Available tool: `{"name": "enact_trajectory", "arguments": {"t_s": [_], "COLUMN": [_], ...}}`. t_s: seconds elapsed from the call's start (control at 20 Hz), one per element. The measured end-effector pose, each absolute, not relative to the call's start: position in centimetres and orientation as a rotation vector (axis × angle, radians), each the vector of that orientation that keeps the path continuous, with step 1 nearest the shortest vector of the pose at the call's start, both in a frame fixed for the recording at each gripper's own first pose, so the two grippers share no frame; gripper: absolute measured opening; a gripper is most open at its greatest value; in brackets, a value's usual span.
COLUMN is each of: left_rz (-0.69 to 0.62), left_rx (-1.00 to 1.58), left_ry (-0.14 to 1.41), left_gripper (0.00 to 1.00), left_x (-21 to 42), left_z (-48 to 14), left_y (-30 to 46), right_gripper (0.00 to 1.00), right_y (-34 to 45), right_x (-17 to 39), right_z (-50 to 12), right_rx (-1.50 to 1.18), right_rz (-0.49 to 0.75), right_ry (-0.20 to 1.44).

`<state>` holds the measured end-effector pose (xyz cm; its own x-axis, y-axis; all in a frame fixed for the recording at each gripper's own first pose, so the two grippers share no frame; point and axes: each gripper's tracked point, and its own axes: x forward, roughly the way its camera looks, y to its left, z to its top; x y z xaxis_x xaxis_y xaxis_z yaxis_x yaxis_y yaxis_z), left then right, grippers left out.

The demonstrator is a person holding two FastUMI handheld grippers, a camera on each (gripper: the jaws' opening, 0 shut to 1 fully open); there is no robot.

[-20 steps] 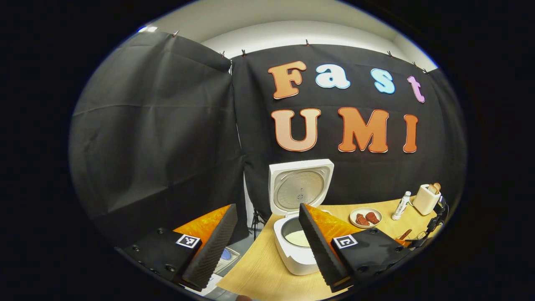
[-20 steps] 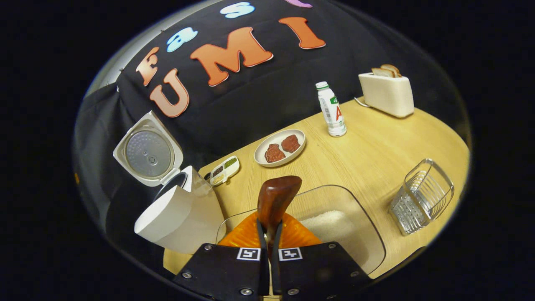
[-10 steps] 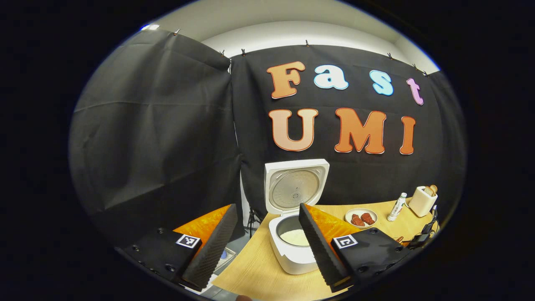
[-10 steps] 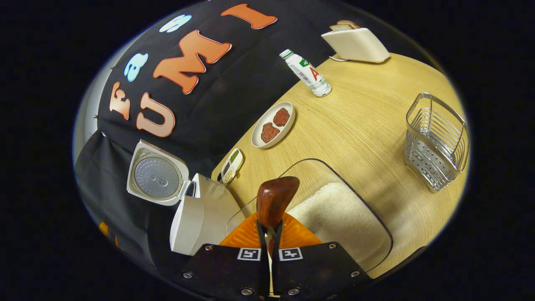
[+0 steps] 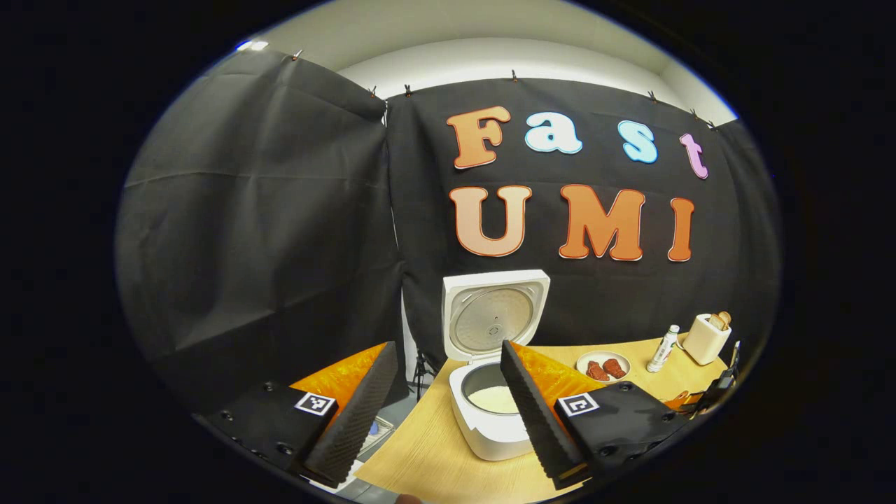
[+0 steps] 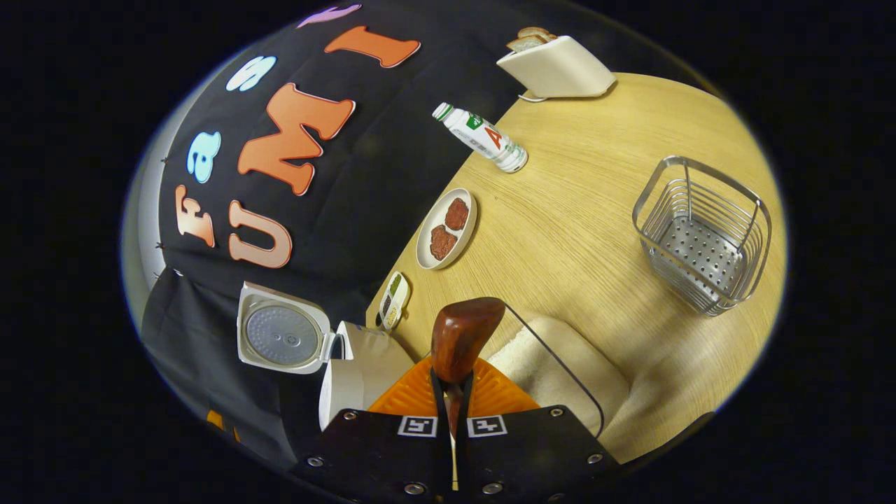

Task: Close the left gripper, press the button to open the rice cooker; take a wooden spoon from the chopstick holder with the right hand, scoop a spoonful of rice and pour it into the rice cooker, then put the wooden spoon back into the chopstick holder.

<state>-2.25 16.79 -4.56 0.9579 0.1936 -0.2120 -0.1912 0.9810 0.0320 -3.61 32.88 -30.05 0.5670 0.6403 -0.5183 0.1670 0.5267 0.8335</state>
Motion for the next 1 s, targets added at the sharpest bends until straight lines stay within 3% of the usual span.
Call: {"name": "enact_trajectory", "arguments": {"t_s": [1.0], "left_rz": [0.21], "left_rx": [0.004], "left_ry": [0.198], "left_gripper": [1.0], "left_x": [-0.8], "left_z": [-4.5], "left_y": [17.3], "right_gripper": [0.02], "right_y": [37.0], "right_x": [1.1], "right_z": [-20.5], "right_rx": [1.221], "right_rz": [0.429], "right_ry": [0.94]}}
